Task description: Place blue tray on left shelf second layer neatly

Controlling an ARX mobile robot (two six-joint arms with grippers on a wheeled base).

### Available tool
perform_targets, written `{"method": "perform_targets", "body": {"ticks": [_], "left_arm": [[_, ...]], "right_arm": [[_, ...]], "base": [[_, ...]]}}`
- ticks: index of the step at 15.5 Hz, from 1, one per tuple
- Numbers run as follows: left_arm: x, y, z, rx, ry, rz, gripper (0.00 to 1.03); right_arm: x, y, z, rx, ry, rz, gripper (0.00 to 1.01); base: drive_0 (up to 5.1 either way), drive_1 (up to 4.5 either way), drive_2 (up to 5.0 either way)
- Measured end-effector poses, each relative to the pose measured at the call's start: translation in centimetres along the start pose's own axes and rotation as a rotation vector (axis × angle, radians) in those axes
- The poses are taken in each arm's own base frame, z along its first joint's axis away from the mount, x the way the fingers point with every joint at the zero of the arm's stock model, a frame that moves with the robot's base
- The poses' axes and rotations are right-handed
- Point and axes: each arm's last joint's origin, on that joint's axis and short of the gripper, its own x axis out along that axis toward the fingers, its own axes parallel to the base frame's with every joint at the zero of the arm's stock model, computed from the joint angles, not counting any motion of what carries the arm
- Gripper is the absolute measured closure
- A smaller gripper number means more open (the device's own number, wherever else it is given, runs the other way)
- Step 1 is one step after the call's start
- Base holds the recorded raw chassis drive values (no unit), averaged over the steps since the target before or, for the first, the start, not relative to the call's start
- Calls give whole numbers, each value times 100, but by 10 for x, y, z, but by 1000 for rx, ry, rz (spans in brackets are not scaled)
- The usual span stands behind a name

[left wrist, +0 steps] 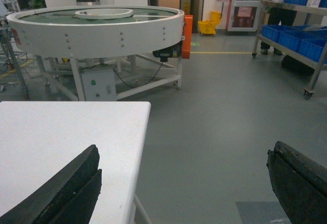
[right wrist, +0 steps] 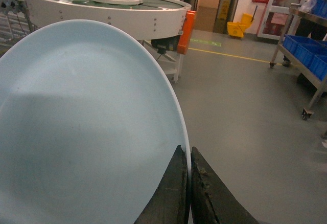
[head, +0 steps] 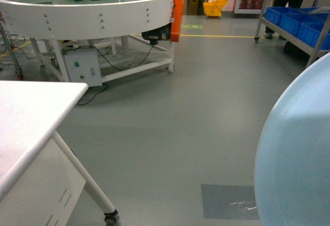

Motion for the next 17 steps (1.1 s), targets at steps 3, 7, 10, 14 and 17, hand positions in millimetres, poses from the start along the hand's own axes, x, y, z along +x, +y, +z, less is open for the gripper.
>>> {"method": "perform_targets", "body": {"ticks": [3, 7, 10, 14, 17], "left_arm": [[0, 0, 0, 0, 1, 0, 5], [0, 0, 0, 0, -1, 0, 5], [0, 0, 0, 0, 1, 0, 5], [0, 0, 0, 0, 0, 0, 5], [0, 0, 0, 0, 0, 0, 5]], "right_arm": [[0, 0, 0, 0, 0, -1, 99], [0, 0, 0, 0, 1, -1, 99], [0, 0, -1, 0, 4, -2, 99], [0, 0, 0, 0, 1, -1, 99], [0, 0, -1, 0, 2, -2, 99]], "base": [[-14, 401, -428], [-11, 404, -426], [-2, 413, -417], [-1, 414, -416], [-6, 410, -423]]}}
